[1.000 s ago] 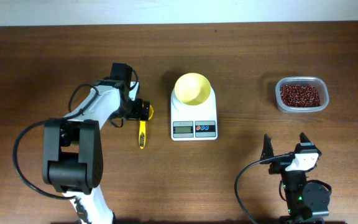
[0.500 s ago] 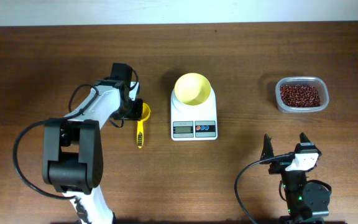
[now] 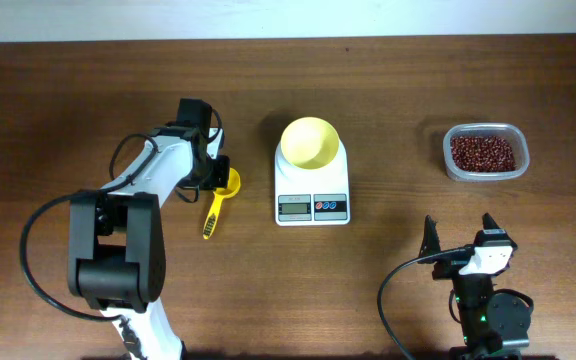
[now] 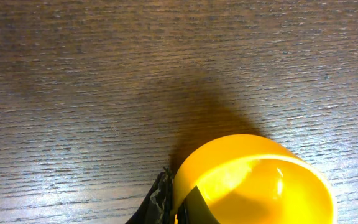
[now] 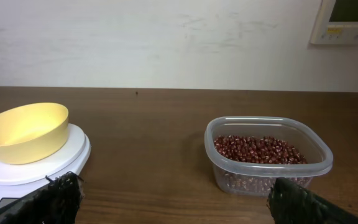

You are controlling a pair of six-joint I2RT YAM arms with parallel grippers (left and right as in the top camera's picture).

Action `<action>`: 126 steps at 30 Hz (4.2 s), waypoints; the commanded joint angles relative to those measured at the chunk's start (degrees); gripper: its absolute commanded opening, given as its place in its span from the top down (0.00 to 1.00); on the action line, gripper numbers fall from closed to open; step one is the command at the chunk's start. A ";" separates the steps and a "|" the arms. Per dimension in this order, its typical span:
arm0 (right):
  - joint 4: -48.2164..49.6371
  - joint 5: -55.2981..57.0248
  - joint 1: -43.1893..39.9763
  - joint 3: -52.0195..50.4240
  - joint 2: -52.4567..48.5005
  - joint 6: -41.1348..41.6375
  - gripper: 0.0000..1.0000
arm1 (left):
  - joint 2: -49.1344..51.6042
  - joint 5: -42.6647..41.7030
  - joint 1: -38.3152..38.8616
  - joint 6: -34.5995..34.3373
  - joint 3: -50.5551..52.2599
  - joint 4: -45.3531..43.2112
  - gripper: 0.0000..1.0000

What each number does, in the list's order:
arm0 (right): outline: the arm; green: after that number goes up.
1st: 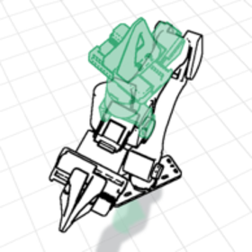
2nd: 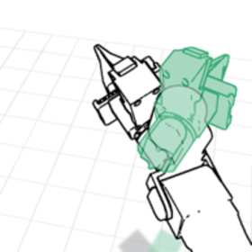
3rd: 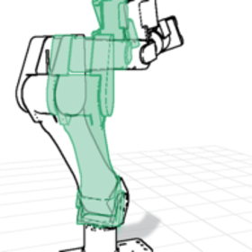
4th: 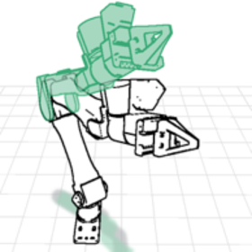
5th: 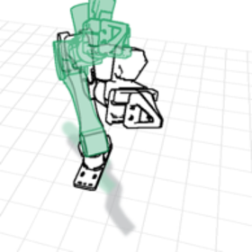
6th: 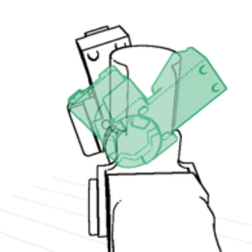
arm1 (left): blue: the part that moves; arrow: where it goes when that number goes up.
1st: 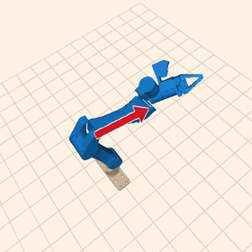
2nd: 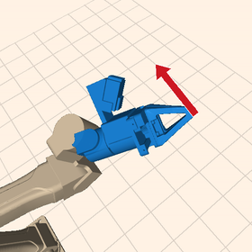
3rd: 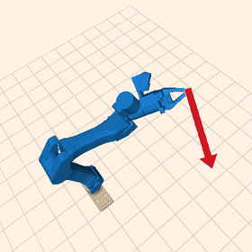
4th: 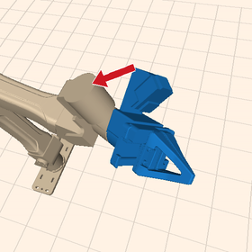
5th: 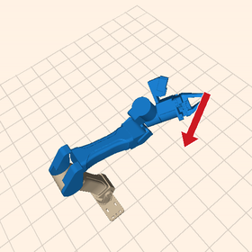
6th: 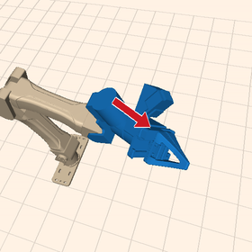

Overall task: Scoop item into bowl and weigh 50g on scale
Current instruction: 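Reach the left gripper down and grasp the yellow scoop handle, then lift the yellow scoop with the left gripper toward the scale, then pass the yellow scoop from the left gripper to the right gripper above the bowl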

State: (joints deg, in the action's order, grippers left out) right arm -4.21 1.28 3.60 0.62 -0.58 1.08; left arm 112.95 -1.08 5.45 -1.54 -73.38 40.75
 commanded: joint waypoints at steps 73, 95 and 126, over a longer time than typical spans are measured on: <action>-14.27 -62.14 0.52 60.46 -74.82 3.23 0.01 | -13.20 4.74 0.20 -75.82 -33.97 37.94 1.00; 9.97 -54.23 13.38 60.46 -87.86 50.69 0.03 | -8.15 -0.83 15.63 -105.81 -33.38 28.24 1.00; 16.70 -33.75 17.84 60.46 -87.86 53.05 0.69 | -8.15 -2.69 19.32 -111.84 -33.38 24.61 1.00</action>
State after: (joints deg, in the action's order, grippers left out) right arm 12.25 -33.19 21.10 60.38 -88.36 54.22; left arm 104.51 -2.66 24.69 -112.40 -106.67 65.28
